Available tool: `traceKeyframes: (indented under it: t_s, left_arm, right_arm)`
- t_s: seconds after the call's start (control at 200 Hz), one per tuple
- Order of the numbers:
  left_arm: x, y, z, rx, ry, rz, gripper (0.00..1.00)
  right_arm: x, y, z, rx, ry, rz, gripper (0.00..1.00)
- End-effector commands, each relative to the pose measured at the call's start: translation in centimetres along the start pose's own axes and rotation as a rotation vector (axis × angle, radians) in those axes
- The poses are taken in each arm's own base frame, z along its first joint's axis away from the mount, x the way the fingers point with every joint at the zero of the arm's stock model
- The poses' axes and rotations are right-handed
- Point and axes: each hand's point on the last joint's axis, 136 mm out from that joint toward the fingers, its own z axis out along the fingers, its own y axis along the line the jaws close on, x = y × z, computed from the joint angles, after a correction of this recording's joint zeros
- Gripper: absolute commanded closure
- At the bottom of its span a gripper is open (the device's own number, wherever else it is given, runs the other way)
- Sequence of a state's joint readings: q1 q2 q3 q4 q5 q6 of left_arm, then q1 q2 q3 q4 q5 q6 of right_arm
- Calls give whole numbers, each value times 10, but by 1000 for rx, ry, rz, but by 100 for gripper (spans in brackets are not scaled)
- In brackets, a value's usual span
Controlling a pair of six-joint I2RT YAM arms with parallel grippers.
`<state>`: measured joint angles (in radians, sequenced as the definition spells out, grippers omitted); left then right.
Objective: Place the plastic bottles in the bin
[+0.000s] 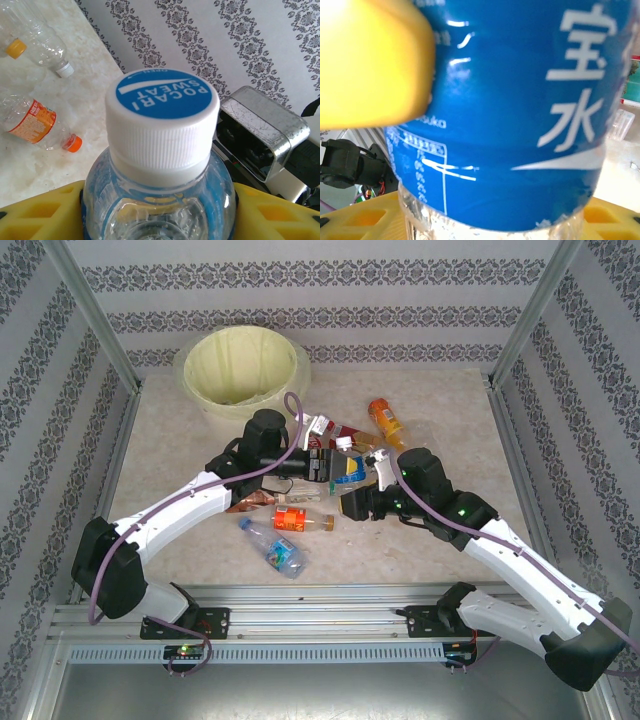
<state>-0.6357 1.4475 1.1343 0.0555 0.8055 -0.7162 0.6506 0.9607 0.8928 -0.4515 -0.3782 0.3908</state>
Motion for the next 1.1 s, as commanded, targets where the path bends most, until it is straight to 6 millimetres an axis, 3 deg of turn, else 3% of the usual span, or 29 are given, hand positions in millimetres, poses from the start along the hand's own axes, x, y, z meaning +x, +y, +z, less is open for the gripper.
traceKeyframes:
  t_s: [0.0, 0.175, 0.4, 0.724, 1.094]
  left_arm:
    - [1, -19, 3, 68, 0, 39, 44]
    - [-5, -20, -2, 24, -13, 55, 45]
    - [-22, -19, -13, -47, -48, 71, 45]
    - [-57, -21, -36, -202, -68, 151, 47]
    - [-107, -25, -80, -395, -105, 245, 47]
  right_arm:
    - [-8, 8, -7, -17, -40, -22, 32]
    - [-7, 8, -15, -7, -51, -27, 13]
    - [-17, 20, -46, -7, -129, -48, 2]
    - [-59, 48, -104, -25, -363, -117, 2]
    - [-102, 77, -161, -45, -609, -214, 2]
